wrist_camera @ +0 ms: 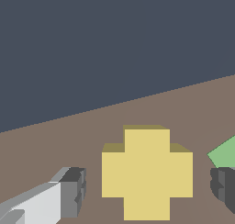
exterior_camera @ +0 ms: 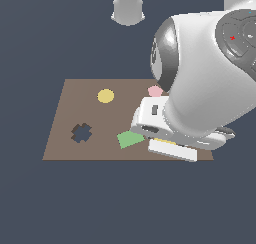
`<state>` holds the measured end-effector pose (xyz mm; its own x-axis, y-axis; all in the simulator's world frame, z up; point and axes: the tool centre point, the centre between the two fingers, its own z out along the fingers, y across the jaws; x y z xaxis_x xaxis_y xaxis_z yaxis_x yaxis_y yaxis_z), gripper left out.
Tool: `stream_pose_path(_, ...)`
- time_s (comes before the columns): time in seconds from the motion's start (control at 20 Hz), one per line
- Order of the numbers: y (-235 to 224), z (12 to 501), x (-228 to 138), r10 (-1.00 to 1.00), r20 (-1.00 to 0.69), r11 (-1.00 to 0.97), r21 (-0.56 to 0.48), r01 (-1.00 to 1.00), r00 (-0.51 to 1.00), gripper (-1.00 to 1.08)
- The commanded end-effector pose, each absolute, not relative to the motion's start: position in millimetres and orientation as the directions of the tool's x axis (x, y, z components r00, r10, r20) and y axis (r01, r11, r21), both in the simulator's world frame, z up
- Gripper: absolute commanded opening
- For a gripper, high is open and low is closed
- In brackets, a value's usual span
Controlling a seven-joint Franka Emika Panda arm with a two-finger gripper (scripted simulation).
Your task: Insert a designated object into the corresponding slot on a board.
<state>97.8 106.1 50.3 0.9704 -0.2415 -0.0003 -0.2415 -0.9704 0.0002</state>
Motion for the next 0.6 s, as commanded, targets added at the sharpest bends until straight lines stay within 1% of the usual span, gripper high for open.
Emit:
stream_pose_path(0.0,106.3,49.9,99.0,-0.244,0.000,-0.970,0.000,-0.244,0.970,1.00)
stream_pose_path(0.55,106.4,29.9,98.8,-0.243,0.000,-0.970,0.000,-0.243,0.970,1.00)
